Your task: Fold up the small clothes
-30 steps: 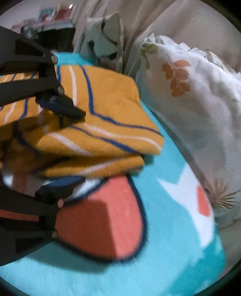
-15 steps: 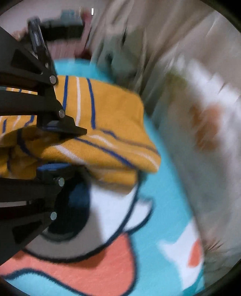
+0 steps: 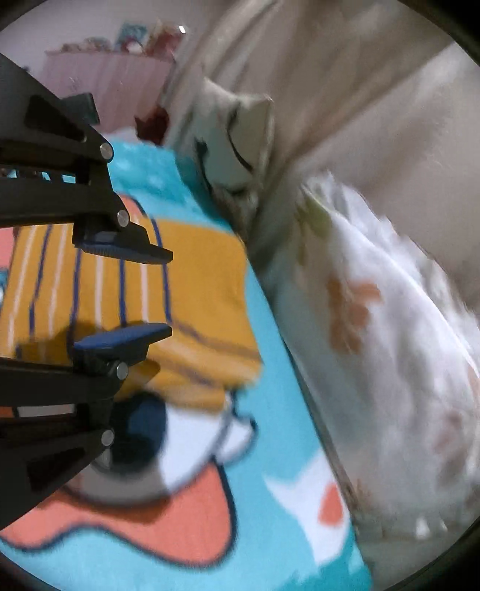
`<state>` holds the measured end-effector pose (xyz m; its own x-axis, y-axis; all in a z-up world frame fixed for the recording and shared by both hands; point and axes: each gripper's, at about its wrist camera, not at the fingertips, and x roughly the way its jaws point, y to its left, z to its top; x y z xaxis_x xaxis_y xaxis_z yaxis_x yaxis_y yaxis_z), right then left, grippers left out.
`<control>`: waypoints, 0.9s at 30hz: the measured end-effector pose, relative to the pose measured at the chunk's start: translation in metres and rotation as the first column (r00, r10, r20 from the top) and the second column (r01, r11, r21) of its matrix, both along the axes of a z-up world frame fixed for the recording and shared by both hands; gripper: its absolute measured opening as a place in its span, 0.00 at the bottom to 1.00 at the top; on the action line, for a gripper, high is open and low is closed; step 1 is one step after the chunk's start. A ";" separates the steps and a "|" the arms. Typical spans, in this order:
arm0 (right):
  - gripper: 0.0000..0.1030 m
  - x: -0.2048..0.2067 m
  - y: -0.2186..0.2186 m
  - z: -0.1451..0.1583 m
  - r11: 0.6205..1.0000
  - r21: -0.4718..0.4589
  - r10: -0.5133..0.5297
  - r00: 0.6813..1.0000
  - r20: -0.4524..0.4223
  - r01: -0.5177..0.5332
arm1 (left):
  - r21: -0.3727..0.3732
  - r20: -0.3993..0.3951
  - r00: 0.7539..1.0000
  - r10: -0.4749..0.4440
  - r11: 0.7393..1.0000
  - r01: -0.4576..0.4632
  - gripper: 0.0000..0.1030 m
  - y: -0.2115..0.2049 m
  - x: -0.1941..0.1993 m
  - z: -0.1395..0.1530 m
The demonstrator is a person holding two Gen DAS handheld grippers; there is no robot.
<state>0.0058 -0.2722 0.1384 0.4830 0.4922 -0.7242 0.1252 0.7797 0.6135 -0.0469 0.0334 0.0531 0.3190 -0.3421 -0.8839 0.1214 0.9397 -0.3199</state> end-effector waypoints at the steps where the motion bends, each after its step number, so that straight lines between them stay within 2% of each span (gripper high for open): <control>1: 0.35 0.004 0.008 -0.011 1.000 -0.010 0.006 1.000 -0.031 -0.007 | 0.027 0.033 0.999 0.003 1.000 -0.004 0.74 0.001 -0.001 0.006; 3: 0.35 0.004 0.010 -0.037 0.999 -0.041 -0.014 0.994 -0.105 0.010 | 0.084 0.119 0.993 0.017 0.996 -0.027 0.74 0.009 -0.008 0.022; 4: 0.28 0.002 0.006 -0.049 0.995 -0.096 -0.044 0.989 -0.141 0.031 | 0.106 0.157 0.987 0.029 0.993 -0.046 0.74 0.013 -0.011 0.029; 5: 0.13 0.002 0.004 -0.054 0.989 -0.143 -0.065 0.986 -0.156 0.042 | 0.128 0.200 0.979 0.045 0.989 -0.072 0.77 0.021 -0.016 0.038; 8: 0.12 -0.004 0.001 -0.041 0.978 -0.192 -0.110 0.985 -0.130 0.084 | 0.181 0.331 0.938 0.105 0.968 -0.172 0.84 0.040 -0.029 0.059; 10: 0.16 -0.004 0.017 -0.015 0.963 -0.260 -0.089 0.995 -0.039 0.075 | 0.200 0.409 0.901 0.141 0.950 -0.239 0.85 0.055 -0.037 0.073; 11: 0.26 -0.004 0.027 -0.003 0.954 -0.292 -0.068 0.998 0.011 0.068 | 0.199 0.431 0.890 0.152 0.945 -0.258 0.85 0.060 -0.037 0.078; 12: 0.45 -0.004 0.039 0.008 0.947 -0.315 -0.041 0.998 0.056 0.056 | 0.192 0.454 0.874 0.171 0.940 -0.283 0.88 0.066 -0.039 0.085; 13: 0.55 -0.002 0.050 0.016 0.951 -0.308 -0.002 0.996 0.090 0.030 | 0.179 0.472 0.861 0.190 0.935 -0.305 0.90 0.070 -0.038 0.089; 14: 0.59 0.001 0.061 0.019 0.960 -0.281 0.032 0.994 0.109 0.000 | 0.162 0.486 0.848 0.210 0.932 -0.324 0.93 0.078 -0.041 0.094; 17: 0.57 0.023 0.096 0.013 0.983 -0.120 0.148 0.986 0.071 -0.139 | 0.092 0.503 0.823 0.265 0.930 -0.356 0.95 0.100 -0.047 0.106; 19: 0.53 0.036 0.117 -0.005 0.975 0.010 0.221 0.975 0.012 -0.221 | 0.077 0.503 0.813 0.295 0.921 -0.382 0.96 0.108 -0.048 0.109; 21: 0.43 0.051 0.139 -0.028 0.948 0.096 0.308 0.951 -0.043 -0.303 | 0.098 0.502 0.808 0.308 0.908 -0.407 0.96 0.118 -0.052 0.111; 23: 0.39 0.062 0.154 -0.051 0.942 0.099 0.332 0.937 -0.111 -0.322 | 0.127 0.500 0.809 0.308 0.899 -0.420 0.96 0.126 -0.055 0.112; 24: 0.32 0.070 0.157 -0.059 0.945 0.094 0.323 0.937 -0.131 -0.312 | 0.137 0.506 0.804 0.312 0.891 -0.432 0.96 0.129 -0.057 0.112; 26: 0.22 0.082 0.153 -0.068 0.960 0.079 0.279 0.949 -0.145 -0.270 | 0.149 0.517 0.794 0.320 0.879 -0.452 0.96 0.135 -0.062 0.114; 27: 0.22 0.089 0.152 -0.071 0.966 0.086 0.255 0.955 -0.148 -0.245 | 0.153 0.522 0.790 0.322 0.876 -0.458 0.96 0.137 -0.063 0.115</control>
